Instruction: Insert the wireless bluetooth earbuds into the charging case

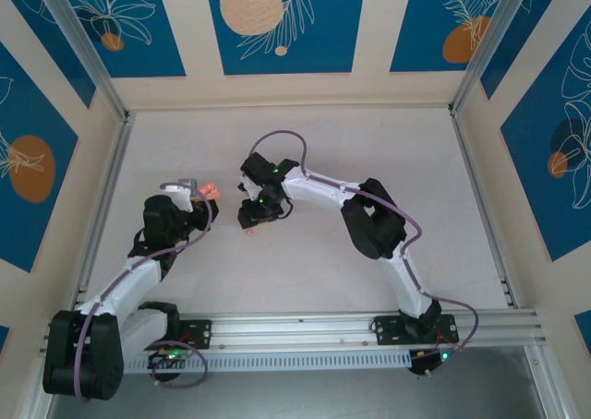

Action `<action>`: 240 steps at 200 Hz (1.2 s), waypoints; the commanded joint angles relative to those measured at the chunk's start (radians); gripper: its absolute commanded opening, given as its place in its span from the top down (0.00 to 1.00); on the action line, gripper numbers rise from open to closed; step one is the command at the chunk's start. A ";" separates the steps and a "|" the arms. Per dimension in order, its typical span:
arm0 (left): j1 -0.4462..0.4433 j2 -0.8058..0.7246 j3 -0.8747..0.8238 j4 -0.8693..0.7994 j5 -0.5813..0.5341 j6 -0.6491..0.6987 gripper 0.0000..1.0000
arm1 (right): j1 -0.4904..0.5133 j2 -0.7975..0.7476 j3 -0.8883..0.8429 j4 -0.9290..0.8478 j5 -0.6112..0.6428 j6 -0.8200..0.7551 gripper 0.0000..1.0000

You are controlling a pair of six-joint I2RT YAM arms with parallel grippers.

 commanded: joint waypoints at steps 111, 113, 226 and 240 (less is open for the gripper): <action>0.023 0.019 -0.007 0.002 -0.001 0.010 1.00 | 0.010 -0.028 -0.098 0.013 -0.088 0.001 0.58; 0.023 0.019 -0.007 0.001 -0.001 0.010 1.00 | 0.010 -0.031 -0.100 0.013 -0.088 0.001 0.58; 0.023 0.019 -0.007 -0.002 -0.004 0.010 1.00 | 0.015 -0.089 0.007 -0.072 0.000 -0.070 0.58; 0.023 0.020 -0.007 -0.004 -0.008 0.010 1.00 | 0.013 -0.082 0.004 -0.049 0.003 -0.136 0.58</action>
